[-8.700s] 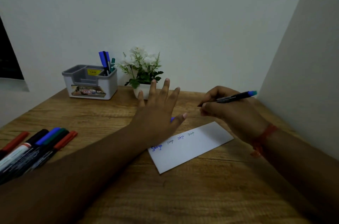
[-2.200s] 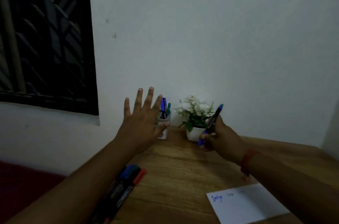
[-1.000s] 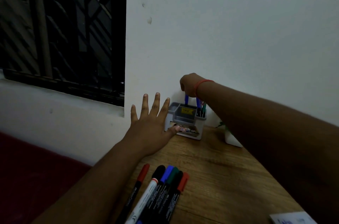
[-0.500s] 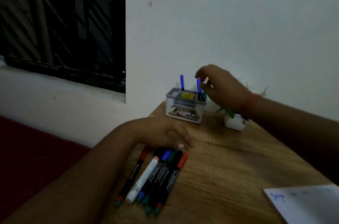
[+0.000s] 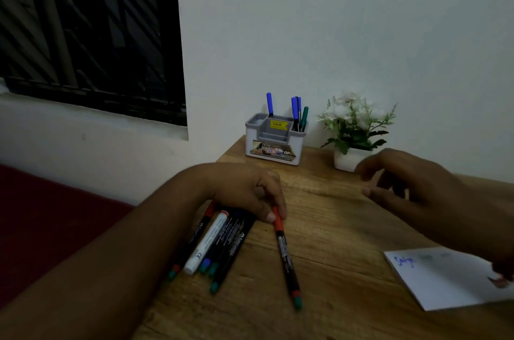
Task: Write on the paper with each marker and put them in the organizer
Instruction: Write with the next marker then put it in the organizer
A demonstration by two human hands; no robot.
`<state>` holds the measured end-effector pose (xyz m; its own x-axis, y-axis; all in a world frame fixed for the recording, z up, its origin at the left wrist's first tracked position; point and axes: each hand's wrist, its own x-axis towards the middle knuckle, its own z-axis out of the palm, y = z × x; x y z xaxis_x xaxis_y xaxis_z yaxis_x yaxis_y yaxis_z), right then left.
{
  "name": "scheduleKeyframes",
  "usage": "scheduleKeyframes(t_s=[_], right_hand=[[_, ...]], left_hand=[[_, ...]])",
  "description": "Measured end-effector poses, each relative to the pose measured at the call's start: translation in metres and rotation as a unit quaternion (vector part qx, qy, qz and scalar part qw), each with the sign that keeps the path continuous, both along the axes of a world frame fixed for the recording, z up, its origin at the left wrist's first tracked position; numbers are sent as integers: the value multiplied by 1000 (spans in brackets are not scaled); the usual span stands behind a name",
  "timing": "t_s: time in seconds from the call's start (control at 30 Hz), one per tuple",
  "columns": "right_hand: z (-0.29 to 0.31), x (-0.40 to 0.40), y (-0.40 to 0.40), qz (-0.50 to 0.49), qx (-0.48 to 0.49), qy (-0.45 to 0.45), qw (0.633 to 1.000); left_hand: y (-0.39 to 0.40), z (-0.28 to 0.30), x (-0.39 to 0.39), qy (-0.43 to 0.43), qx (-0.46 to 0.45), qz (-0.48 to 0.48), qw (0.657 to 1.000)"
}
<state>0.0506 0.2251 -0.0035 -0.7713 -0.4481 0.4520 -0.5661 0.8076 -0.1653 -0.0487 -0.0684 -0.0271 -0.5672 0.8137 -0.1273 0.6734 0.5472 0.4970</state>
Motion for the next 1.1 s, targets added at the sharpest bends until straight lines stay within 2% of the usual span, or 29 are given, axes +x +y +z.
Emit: scheduleKeyframes(t_s=[0.27,0.4,0.57,0.67,0.77,0.9,1.0,1.1], right_hand=[[-12,44,45,-43,21,-29,998],[-22,55,61,-66,41,-40,996],[-36,56,60,-38,-12,-31,999],[-41,57,58,-4,-38,-29,999],[-44,62,55,13,-81,-27,996],[-48,58,64,35,-169,66,983],[-48,52,75,-3,-205,117,972],[-53,44,88,-41,-255,101,961]], left_hand=[[7,-5,0,32,41,17,998],[7,-2,4,47,112,53,991],[31,13,20,91,204,67,973],[63,21,31,89,190,45,977],[107,27,41,64,169,14,983],[160,24,43,15,161,-36,986],[196,16,46,-69,214,4,974],[220,2,44,-163,272,38,948]])
